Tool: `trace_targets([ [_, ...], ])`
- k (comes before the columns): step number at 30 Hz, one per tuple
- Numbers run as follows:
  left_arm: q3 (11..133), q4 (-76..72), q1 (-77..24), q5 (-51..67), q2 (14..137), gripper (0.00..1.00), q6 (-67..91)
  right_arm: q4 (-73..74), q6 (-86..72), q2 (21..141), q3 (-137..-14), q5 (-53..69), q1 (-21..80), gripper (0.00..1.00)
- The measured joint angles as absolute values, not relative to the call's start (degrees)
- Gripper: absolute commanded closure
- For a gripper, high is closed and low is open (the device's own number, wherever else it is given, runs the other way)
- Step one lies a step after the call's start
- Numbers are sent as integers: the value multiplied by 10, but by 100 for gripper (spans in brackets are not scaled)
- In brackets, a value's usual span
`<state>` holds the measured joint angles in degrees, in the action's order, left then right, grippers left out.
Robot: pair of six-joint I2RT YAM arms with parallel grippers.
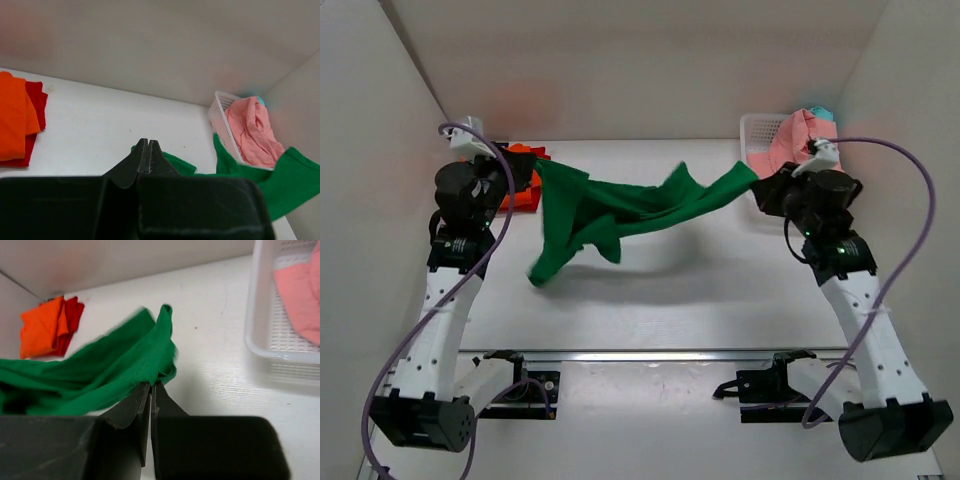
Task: Fold and stack the t-shirts
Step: Flatten out the tshirt
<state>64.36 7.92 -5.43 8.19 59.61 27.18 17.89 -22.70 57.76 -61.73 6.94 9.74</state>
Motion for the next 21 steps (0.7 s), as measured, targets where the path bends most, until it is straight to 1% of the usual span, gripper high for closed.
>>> trace_targets([
  [2,656,102,-54,77,571,100,268,194,-230,538,-617,88,64,100],
  [5,679,129,-57,74,559,100,264,215,-232,508,-618,117,30,100],
  [13,741,201,-58,54,555,100,239,274,-222,461,-617,142,22,100],
  [17,820,239,-58,43,570,100,218,293,-210,425,-617,164,12,100],
  [21,919,258,-63,25,592,100,196,307,-194,388,-618,205,-18,100],
])
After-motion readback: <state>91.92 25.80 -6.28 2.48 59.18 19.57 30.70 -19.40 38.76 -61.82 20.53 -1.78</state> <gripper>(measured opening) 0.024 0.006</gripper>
